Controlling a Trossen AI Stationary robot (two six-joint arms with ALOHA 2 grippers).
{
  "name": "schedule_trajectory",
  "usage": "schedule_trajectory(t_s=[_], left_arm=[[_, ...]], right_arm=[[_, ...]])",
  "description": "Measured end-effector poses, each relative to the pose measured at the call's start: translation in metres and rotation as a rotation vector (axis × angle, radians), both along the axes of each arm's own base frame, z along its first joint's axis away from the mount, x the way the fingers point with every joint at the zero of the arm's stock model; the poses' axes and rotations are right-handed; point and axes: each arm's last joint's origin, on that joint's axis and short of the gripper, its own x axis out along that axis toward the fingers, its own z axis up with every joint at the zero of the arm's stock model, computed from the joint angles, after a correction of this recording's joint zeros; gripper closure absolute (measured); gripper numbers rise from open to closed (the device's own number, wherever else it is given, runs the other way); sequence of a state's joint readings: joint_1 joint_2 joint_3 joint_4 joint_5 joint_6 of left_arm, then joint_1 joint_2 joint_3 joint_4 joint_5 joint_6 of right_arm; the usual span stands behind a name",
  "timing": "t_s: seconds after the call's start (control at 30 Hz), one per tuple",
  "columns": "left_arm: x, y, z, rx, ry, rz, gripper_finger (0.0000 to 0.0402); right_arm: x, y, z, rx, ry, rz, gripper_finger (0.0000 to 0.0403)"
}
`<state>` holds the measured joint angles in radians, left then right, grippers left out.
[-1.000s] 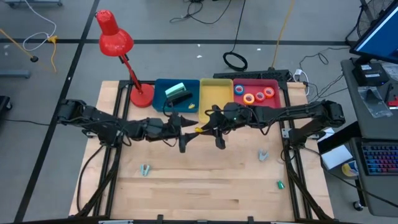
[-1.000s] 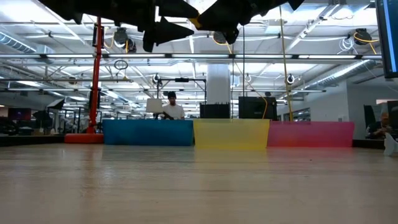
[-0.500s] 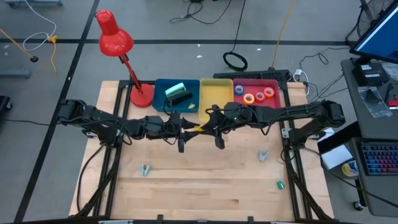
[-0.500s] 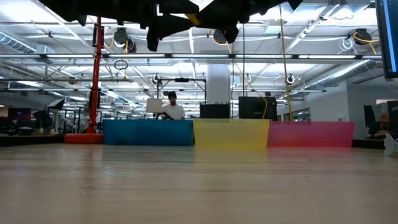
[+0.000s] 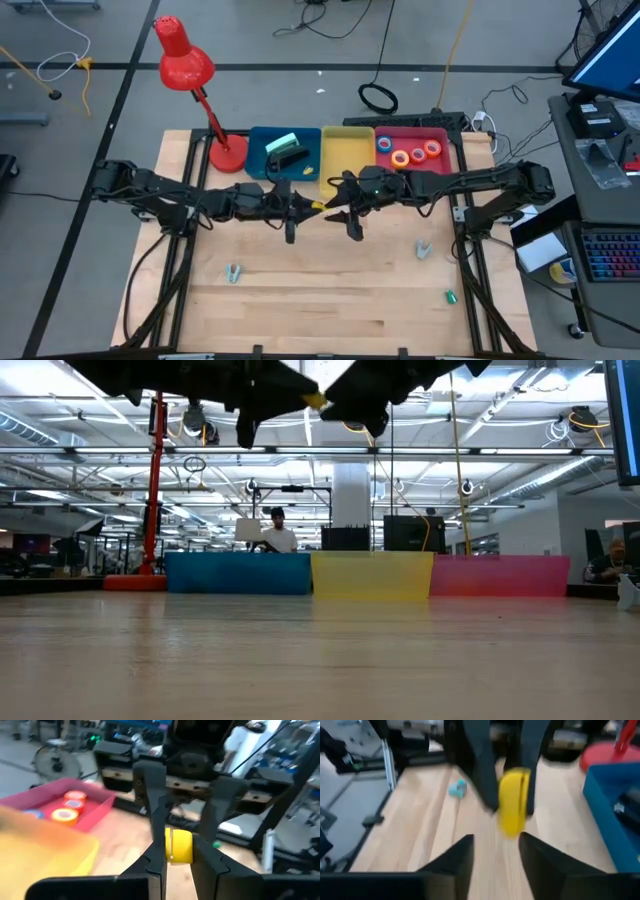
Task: Pick and place Stapler, Stapler remover, tape
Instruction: Put the small yellow stapler into the blue bin
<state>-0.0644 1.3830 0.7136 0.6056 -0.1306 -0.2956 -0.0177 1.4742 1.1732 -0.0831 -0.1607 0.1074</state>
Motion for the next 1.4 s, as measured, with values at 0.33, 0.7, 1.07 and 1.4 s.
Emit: schedule_trajectory(t_s=[0.33, 0.7, 1.07, 1.4], left_arm=[[-0.033, 0.041, 0.000, 0.071, 0.279, 0.425, 0.0343], [-0.045, 0.124, -0.027, -0.078, 0.433, 0.537, 0.0341], [0.013, 0.160, -0.034, -0.055, 0.747, 0.453, 0.0340], [0.060, 0.199, -0.045, -0.062, 1.066, 0.386, 0.0339]], right_arm=[[-0.016, 0.000, -0.023, 0.006, 0.292, -0.003, 0.0157], [-0.018, -0.001, -0.025, -0.041, 0.320, 0.026, 0.0156], [-0.019, -0.002, -0.026, -0.091, 0.319, 0.021, 0.0159], [-0.019, -0.005, -0.027, -0.068, 0.334, -0.001, 0.0162]])
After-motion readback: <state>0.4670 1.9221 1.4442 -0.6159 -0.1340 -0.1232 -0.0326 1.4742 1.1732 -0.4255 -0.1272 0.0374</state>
